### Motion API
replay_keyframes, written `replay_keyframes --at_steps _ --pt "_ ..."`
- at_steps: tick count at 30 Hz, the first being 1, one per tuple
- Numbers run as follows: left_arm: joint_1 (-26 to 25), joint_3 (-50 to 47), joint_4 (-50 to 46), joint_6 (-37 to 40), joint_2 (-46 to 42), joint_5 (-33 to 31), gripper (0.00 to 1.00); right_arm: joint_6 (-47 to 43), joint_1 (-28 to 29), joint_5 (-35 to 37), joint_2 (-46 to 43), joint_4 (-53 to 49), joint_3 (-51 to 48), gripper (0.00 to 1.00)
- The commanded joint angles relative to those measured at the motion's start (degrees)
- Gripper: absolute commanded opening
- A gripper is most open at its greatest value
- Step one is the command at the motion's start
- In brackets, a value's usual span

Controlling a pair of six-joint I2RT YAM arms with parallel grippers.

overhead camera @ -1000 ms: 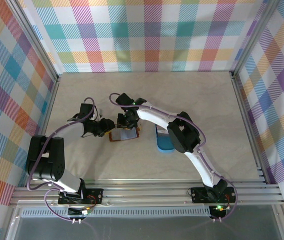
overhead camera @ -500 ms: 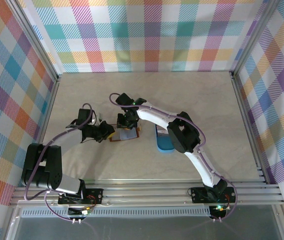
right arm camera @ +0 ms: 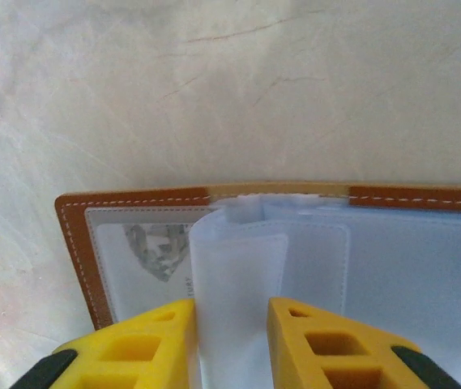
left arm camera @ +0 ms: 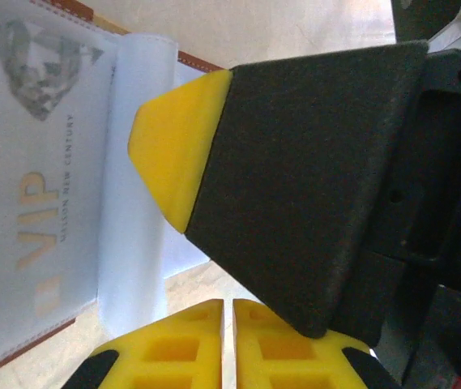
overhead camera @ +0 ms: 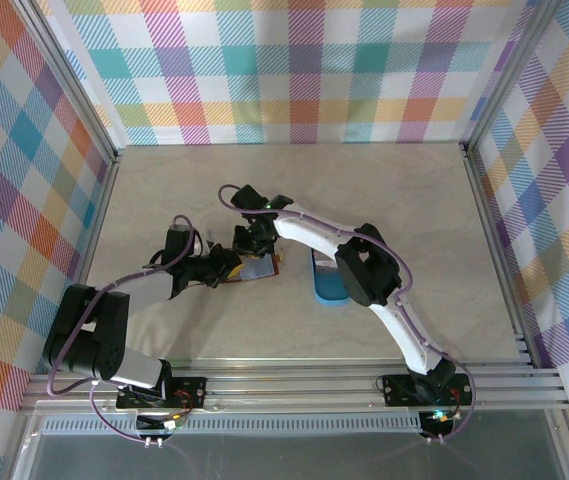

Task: Put the credit cards into the card holder

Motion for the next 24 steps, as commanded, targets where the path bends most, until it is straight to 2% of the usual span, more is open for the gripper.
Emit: replay_keyframes --at_steps 1,9,17,19,24 --pt "-0.73 -1.29 5.95 -2.40 2.41 -0.92 0.12 0.68 0.68 -1.62 -1.21 -0.91 1.49 0.30" --pt "-0.71 -1.57 5.22 -0.05 3.60 -3.52 0.11 0.61 0.64 -1.78 -1.58 -0.61 1.05 0.31" --pt "-0.73 -6.44 8.40 -4.39 0.19 -6.97 0.11 1.81 0.55 -3.94 -0.78 1.06 -0.14 0.31" --pt "-0.78 -8.09 11.78 -7.15 0.27 -7.22 0.11 2.01 0.55 -4.16 -0.69 1.24 -0.30 0.31" --pt "-0.82 -8.98 14.28 -7.89 2.17 -7.29 0.12 2.06 0.55 -4.27 -1.29 1.55 -0.59 0.32"
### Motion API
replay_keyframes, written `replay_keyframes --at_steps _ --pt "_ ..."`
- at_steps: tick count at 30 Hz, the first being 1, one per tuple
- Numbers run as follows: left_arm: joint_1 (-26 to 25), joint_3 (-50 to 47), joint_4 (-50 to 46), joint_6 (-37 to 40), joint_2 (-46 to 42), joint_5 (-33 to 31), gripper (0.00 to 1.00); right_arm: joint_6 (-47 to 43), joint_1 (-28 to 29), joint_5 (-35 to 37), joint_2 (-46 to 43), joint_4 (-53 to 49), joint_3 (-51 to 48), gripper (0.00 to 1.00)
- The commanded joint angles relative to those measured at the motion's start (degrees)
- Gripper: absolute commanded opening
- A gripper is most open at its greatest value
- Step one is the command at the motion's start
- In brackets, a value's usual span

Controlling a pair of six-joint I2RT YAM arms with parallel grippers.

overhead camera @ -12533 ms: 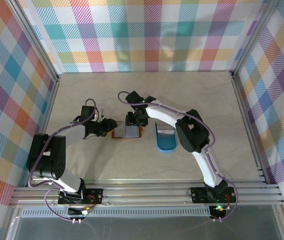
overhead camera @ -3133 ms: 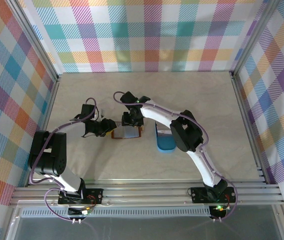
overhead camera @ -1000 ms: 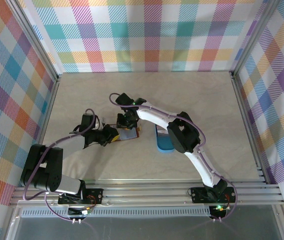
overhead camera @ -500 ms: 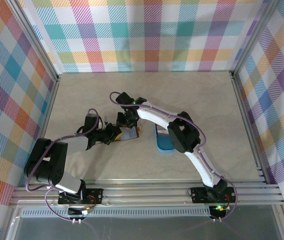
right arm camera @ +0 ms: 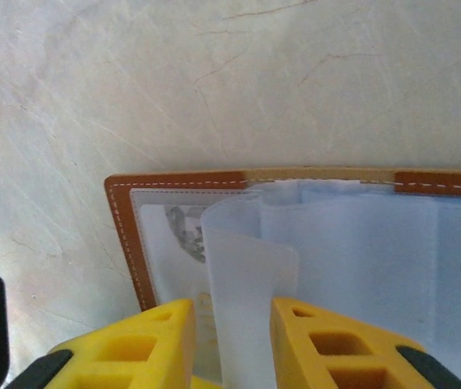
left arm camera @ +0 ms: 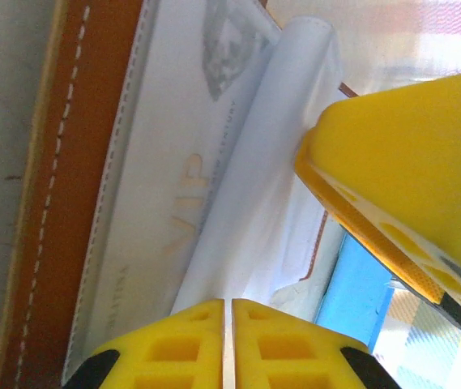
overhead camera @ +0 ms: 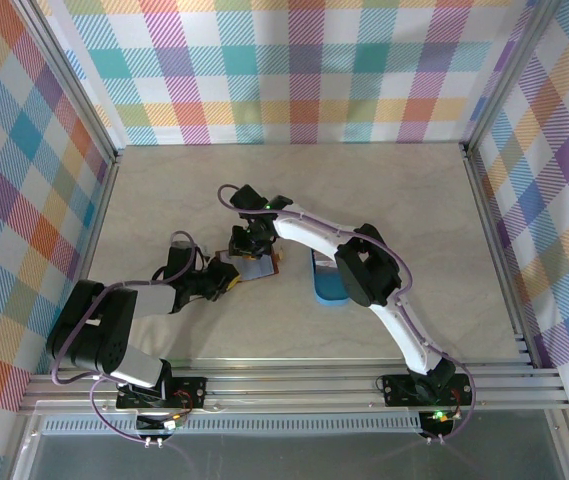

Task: Put the credit cards into the card holder

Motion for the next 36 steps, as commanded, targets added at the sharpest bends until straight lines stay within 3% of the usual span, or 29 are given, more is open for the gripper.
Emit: replay_keyframes --at_steps 1,11,24,36 --pt "-0.47 -0.41 4.30 -1.54 0.96 -0.68 0.12 0.85 0.31 -1.00 -1.59 0.15 -0.69 0.33" --pt "-0.47 -0.11 1.67 -0.12 0.67 -2.17 0.12 -2.63 -0.45 4.04 -9.19 2.96 -7.45 0.50" --pt "-0.38 0.58 -0.25 0.56 -0.09 -2.47 0.12 -6.51 -1.53 0.17 -12.20 11.98 -15.36 0.54" --pt "0.05 0.86 -2.18 0.91 -1.78 -2.61 0.12 -6.41 -1.85 -5.15 -7.49 13.73 -13.31 0.55"
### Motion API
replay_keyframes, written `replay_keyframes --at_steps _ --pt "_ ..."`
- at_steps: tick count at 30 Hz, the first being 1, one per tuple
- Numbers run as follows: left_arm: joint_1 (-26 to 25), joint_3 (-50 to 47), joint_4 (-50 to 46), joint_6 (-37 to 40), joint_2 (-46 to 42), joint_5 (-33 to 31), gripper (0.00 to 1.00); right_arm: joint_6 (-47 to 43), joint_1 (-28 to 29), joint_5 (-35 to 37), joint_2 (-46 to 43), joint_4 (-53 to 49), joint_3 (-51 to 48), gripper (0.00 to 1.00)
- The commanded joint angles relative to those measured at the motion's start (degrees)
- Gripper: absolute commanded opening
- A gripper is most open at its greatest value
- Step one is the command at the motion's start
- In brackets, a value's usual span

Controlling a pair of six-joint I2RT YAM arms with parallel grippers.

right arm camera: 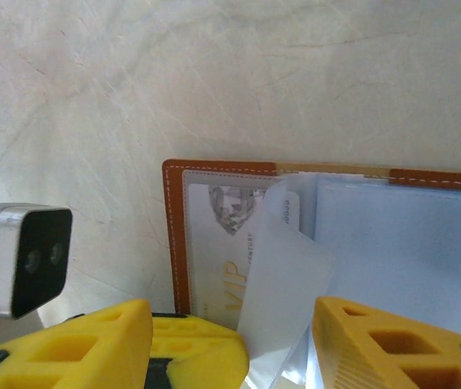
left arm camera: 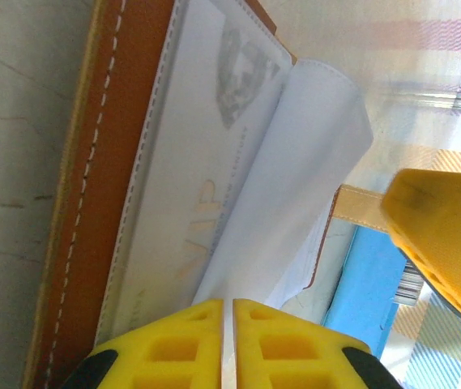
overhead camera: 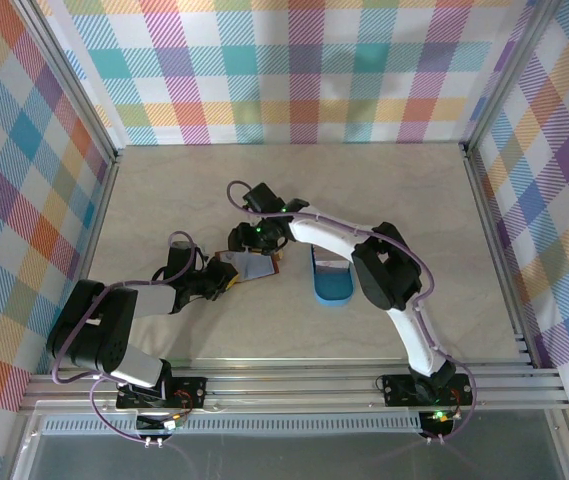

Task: Put the credit cards into the card holder

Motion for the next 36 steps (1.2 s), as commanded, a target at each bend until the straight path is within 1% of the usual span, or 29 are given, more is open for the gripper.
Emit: replay_keyframes --at_steps 1,7,13,21,23,28,33,36 --pt "0.13 0.81 -2.12 1.04 -1.86 -0.75 0.12 -0.97 -0.28 -1.91 2.24 0.40 1.84 0.55" --pt "0.32 0.53 -2.32 1.23 -1.91 -0.71 0.12 -0.43 -0.27 -0.63 2.97 -1.36 2.77 0.56" --pt "0.35 0.53 -2.05 1.24 -1.70 -0.58 0.12 -0.49 -0.27 -1.38 2.99 -0.55 2.55 0.56" --pt "0.41 0.49 -1.26 1.24 -0.38 -0.41 0.12 0.74 -0.27 5.06 -0.46 -0.61 -0.32 0.56" --pt "0.36 0.45 -1.00 1.29 -0.12 -0.49 0.12 1.00 -0.27 5.68 -1.05 -0.29 -0.78 0.57" --pt "0.40 0.62 -1.04 1.24 -0.11 -0.31 0.12 0.91 -0.42 2.93 0.37 -0.48 0.38 0.57" --pt "0.49 0.71 -1.76 1.41 -0.72 -0.38 0.12 -0.52 -0.27 -2.85 2.63 0.20 2.68 0.56" --pt "0.58 0.84 -2.12 1.50 -1.07 -0.40 0.12 -1.04 0.03 -4.50 3.42 0.22 3.68 0.54"
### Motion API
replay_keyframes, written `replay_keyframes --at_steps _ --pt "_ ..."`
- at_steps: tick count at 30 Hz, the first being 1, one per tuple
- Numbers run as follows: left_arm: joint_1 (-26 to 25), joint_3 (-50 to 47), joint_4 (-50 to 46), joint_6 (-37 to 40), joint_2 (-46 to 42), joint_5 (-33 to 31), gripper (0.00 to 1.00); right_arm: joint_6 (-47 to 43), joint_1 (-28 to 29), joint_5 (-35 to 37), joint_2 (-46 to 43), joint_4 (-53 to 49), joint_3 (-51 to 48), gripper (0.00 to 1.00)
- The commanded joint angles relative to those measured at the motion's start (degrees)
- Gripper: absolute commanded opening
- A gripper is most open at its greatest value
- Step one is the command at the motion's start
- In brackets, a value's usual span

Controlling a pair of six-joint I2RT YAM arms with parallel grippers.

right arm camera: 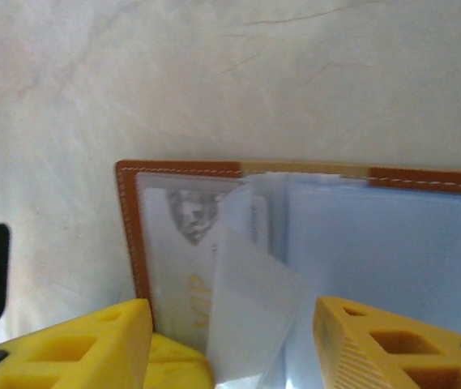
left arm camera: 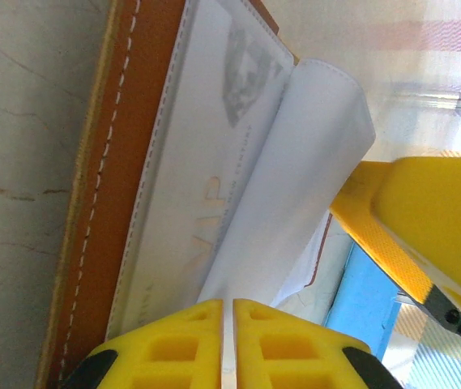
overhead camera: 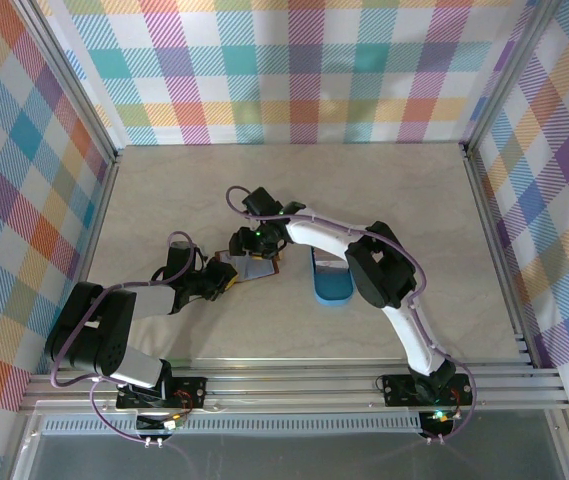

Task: Put the credit cards into the card holder

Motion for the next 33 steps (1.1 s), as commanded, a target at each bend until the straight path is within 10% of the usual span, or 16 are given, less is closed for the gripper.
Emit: replay_keyframes --at_steps 1,16,33 --pt "0.63 0.93 -1.25 1.24 -0.48 0.15 0.12 -1.56 0.28 -3.70 0.98 0.94 2.50 0.53" --pt "5.62 9.31 -33.18 13.67 -16.89 -0.95 0.21 -1.13 2.21 -8.25 4.89 2.55 6.26 0.50" --pt "6.04 9.76 -34.77 16.77 -19.43 -0.75 0.22 -1.76 1.11 -8.34 -1.14 12.36 -0.47 0.53"
